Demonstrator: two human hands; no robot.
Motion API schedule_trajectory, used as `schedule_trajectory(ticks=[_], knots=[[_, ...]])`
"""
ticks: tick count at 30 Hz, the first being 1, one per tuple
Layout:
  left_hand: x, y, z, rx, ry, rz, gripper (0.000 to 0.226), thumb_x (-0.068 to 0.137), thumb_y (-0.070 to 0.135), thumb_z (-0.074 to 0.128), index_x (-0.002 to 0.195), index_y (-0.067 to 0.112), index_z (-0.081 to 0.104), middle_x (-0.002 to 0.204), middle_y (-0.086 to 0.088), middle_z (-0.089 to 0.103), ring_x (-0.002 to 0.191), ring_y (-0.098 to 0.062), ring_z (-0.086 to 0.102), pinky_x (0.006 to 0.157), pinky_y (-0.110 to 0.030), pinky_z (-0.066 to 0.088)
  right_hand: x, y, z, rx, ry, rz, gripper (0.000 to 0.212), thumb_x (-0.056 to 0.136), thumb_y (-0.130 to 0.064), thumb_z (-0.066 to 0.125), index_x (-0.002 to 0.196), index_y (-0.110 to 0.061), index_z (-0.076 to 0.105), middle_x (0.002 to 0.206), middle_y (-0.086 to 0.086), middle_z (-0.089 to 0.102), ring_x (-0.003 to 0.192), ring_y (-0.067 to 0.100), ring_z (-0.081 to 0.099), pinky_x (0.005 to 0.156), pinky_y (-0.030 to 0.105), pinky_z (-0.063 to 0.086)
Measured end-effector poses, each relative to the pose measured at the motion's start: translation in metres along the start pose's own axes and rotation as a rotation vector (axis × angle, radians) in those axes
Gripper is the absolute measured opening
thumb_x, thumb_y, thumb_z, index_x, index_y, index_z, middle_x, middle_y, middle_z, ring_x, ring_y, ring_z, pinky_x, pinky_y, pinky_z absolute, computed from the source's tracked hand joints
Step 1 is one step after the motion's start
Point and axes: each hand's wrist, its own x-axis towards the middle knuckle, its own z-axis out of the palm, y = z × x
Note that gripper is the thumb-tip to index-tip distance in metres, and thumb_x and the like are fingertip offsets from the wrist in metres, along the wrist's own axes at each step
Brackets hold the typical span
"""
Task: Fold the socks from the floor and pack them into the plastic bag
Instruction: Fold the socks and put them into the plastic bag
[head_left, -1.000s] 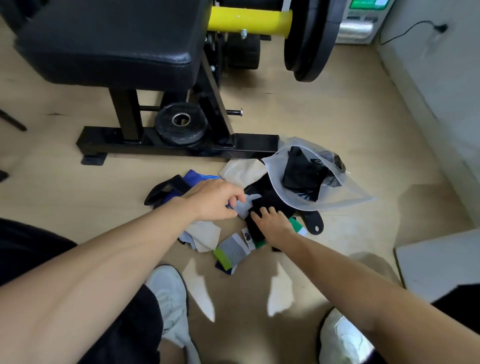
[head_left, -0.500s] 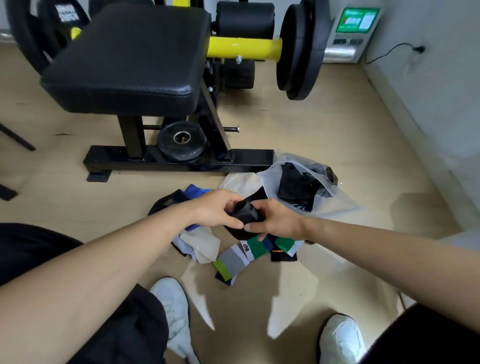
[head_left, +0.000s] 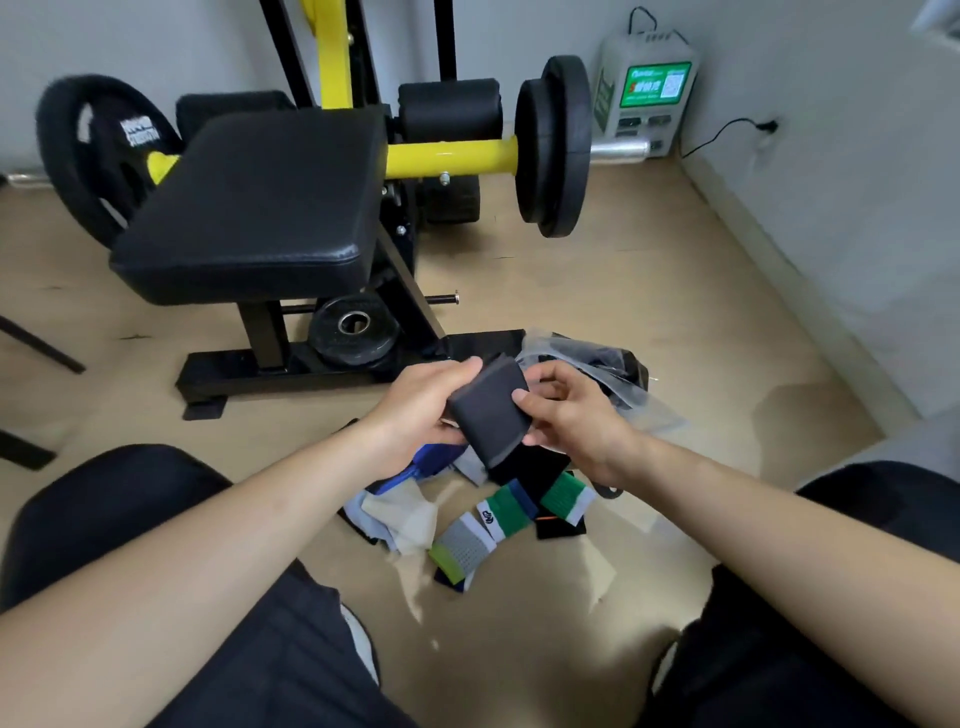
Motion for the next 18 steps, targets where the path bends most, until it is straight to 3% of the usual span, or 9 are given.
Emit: schedule_trajectory(ticks=[4, 6, 8, 9, 12, 14, 18], knots=[[-0.006, 0.001, 0.01, -0.094, 0.016, 0.049, 0.015, 0.1, 0.026, 0.061, 0.106, 0.017, 0.072, 0.098, -0.003, 0.073, 0.09, -0.017, 0.069, 0.076, -0.037, 0.059, -0.017, -0.018, -0.001, 0.075, -0.007, 0.037, 0.018, 0.095, -0.011, 0.064, 0.112, -0.01, 0.057, 0.087, 0.006, 0.063, 0.067, 0.017, 0.063, 0.054, 0.027, 0.054], [-0.012, -0.002, 0.013, -0.194, -0.046, 0.084, 0.018, 0.1, 0.022, 0.061, 0.114, 0.019, 0.072, 0.106, -0.003, 0.075, 0.094, -0.015, 0.071, 0.076, -0.036, 0.059, -0.021, -0.023, -0.003, 0.086, -0.071, 0.096, 0.024, 0.096, -0.024, 0.064, 0.115, -0.01, 0.061, 0.1, 0.008, 0.067, 0.085, 0.023, 0.065, 0.072, 0.034, 0.06], [-0.014, -0.007, 0.016, -0.178, -0.085, 0.15, 0.021, 0.1, 0.017, 0.06, 0.118, 0.018, 0.07, 0.108, -0.002, 0.075, 0.097, -0.016, 0.072, 0.075, -0.031, 0.058, -0.025, -0.023, -0.005, 0.062, -0.135, 0.139, 0.036, 0.094, -0.037, 0.064, 0.117, -0.009, 0.063, 0.114, 0.011, 0.068, 0.105, 0.028, 0.065, 0.096, 0.043, 0.055], [-0.015, -0.01, 0.018, -0.1, -0.073, 0.202, 0.022, 0.099, 0.014, 0.062, 0.119, 0.017, 0.07, 0.11, -0.003, 0.076, 0.1, -0.018, 0.072, 0.078, -0.031, 0.058, -0.028, -0.022, -0.006, 0.047, -0.163, 0.137, 0.036, 0.093, -0.039, 0.065, 0.115, -0.01, 0.064, 0.116, 0.012, 0.068, 0.111, 0.028, 0.064, 0.099, 0.044, 0.051], [-0.014, -0.017, 0.024, 0.087, 0.017, 0.333, 0.018, 0.094, 0.004, 0.067, 0.109, 0.011, 0.073, 0.106, -0.009, 0.076, 0.102, -0.029, 0.072, 0.091, -0.043, 0.059, -0.037, -0.018, -0.008, -0.012, -0.212, 0.071, 0.027, 0.093, -0.028, 0.067, 0.116, -0.014, 0.067, 0.111, 0.008, 0.07, 0.104, 0.019, 0.065, 0.093, 0.039, 0.05], [-0.013, -0.017, 0.023, 0.159, 0.063, 0.387, 0.012, 0.091, 0.001, 0.07, 0.099, 0.008, 0.075, 0.097, -0.011, 0.077, 0.095, -0.034, 0.072, 0.087, -0.047, 0.058, -0.042, -0.018, -0.011, -0.083, -0.228, 0.024, 0.028, 0.09, -0.019, 0.07, 0.118, -0.018, 0.068, 0.106, 0.006, 0.071, 0.096, 0.016, 0.068, 0.088, 0.038, 0.049], [-0.015, -0.006, 0.012, 0.354, 0.084, 0.458, 0.017, 0.085, 0.004, 0.077, 0.087, 0.021, 0.077, 0.083, 0.007, 0.076, 0.074, -0.009, 0.069, 0.074, -0.029, 0.056, -0.043, -0.025, -0.018, -0.229, -0.236, -0.073, 0.034, 0.08, -0.013, 0.077, 0.113, -0.018, 0.071, 0.115, 0.01, 0.07, 0.103, 0.03, 0.069, 0.097, 0.044, 0.053]])
